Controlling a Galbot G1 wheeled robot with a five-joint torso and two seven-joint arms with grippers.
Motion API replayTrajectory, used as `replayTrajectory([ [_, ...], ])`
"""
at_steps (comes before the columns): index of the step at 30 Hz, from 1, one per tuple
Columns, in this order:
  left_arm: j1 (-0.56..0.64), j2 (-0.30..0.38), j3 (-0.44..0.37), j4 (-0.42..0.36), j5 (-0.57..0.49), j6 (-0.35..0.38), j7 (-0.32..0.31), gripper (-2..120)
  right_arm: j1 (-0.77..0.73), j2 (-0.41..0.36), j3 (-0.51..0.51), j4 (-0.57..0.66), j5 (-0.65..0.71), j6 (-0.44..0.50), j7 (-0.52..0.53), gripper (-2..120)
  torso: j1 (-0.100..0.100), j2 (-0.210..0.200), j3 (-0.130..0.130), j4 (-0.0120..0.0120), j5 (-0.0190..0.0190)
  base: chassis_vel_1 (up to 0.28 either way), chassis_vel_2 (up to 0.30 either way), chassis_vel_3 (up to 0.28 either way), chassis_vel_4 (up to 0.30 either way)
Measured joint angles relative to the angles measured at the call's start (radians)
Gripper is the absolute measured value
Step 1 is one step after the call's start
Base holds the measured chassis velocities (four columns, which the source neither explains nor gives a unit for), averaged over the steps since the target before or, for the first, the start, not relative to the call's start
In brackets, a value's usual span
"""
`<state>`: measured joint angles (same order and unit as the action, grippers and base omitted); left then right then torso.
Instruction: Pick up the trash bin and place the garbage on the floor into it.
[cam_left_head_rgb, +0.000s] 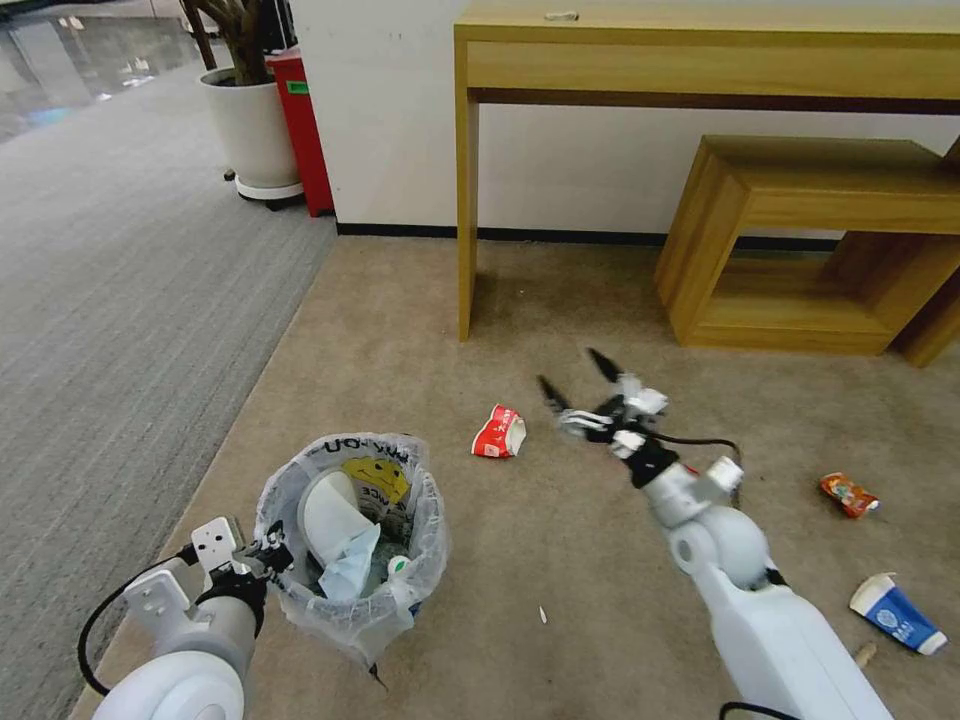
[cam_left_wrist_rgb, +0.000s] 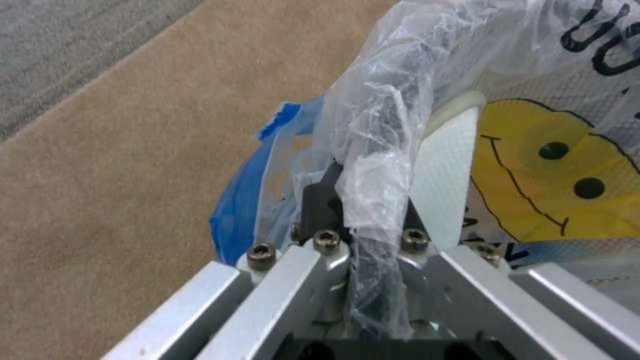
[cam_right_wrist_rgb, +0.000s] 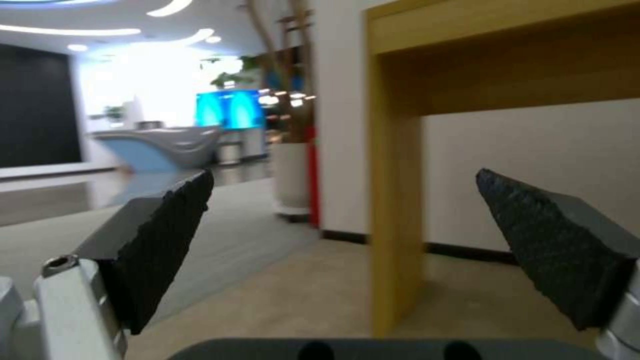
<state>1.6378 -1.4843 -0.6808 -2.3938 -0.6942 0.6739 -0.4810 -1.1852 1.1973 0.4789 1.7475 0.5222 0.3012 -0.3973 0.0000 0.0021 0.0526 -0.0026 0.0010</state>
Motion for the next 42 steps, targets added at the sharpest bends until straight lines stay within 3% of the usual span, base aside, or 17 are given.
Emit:
replayTrajectory([
  [4,-0.004,0.005,-0.007,0.003,0.008,-0.014,-0.017,1,-0.071,0.017,0.071,0.021,-0.021,0.054,0.016,100,0.000,0.000,0.000,0.0002,-0.0001,0.000,0.000,0.000,0.000],
  [12,-0.009,0.013,-0.014,0.005,0.004,-0.018,-0.022,1,-0.148,0.021,0.139,0.086,-0.027,0.069,0.057,100,0.000,0.000,0.000,0.0001,-0.0001,0.000,0.000,0.000,0.000],
  [42,0.021,-0.003,-0.015,-0.026,0.021,-0.014,-0.008,1,-0.124,0.041,0.119,0.071,-0.002,0.121,-0.034,100,0.000,0.000,0.000,0.0002,-0.0002,0.000,0.000,0.000,0.000],
])
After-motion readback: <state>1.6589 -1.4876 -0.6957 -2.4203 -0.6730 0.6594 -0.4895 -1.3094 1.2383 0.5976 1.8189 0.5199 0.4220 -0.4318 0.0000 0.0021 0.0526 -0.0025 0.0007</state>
